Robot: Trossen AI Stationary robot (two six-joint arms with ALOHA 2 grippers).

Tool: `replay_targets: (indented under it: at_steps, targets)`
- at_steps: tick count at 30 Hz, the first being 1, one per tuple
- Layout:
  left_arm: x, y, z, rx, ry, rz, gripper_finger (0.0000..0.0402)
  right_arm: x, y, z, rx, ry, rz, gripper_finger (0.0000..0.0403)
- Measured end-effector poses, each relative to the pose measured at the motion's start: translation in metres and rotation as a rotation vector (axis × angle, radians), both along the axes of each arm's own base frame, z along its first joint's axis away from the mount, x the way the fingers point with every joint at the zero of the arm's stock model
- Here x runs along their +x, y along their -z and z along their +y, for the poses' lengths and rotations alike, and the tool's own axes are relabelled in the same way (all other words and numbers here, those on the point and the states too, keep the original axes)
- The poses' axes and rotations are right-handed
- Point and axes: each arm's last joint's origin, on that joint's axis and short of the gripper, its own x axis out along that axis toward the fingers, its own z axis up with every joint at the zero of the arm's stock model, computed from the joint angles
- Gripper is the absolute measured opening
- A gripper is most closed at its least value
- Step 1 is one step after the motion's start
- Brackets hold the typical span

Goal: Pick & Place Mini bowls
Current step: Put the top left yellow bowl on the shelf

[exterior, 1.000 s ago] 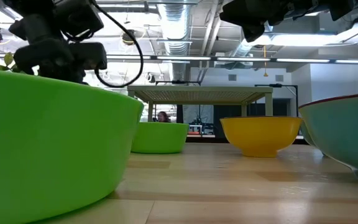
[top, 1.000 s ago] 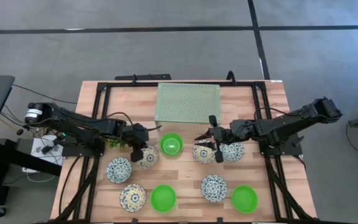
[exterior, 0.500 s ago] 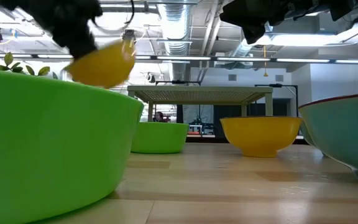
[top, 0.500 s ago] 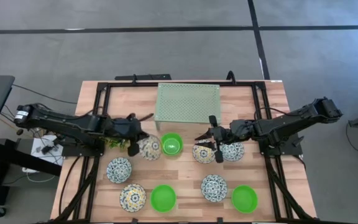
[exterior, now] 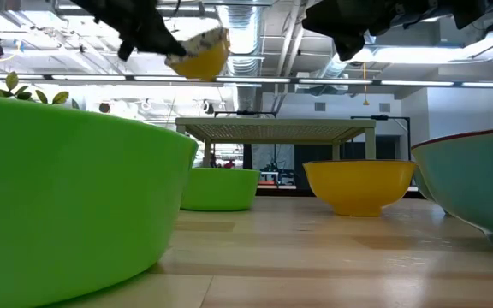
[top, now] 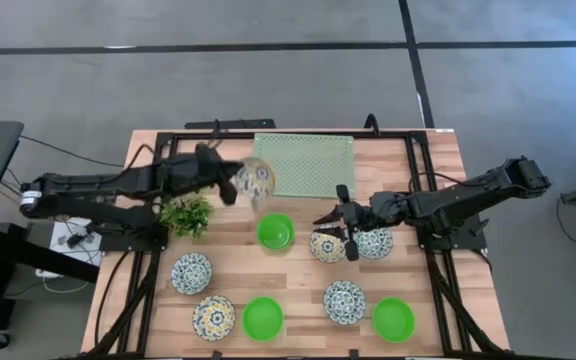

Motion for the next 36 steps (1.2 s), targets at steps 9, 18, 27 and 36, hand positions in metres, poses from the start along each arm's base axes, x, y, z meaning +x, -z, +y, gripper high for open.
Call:
replay_targets:
  at_steps: [9,18,27,36]
  targets:
    - [0.023,0.03,0.052,-0.13,-0.112,0.037,0.0015,0.001,0.0,-0.006,-0.009,0.03,-0.003,0.0079]
    - [0.031,0.048,0.073,-0.191,-0.195,0.061,0.002,0.002,0.0,-0.015,-0.01,0.064,0.002,0.0079]
    - [0.027,0.041,0.07,-0.204,-0.163,0.025,0.0034,0.002,0.001,-0.015,-0.012,0.065,0.003,0.0079]
    - [0.029,0.044,0.071,-0.218,-0.165,0.029,0.0045,0.002,0.0,-0.015,-0.012,0.065,0.002,0.0079]
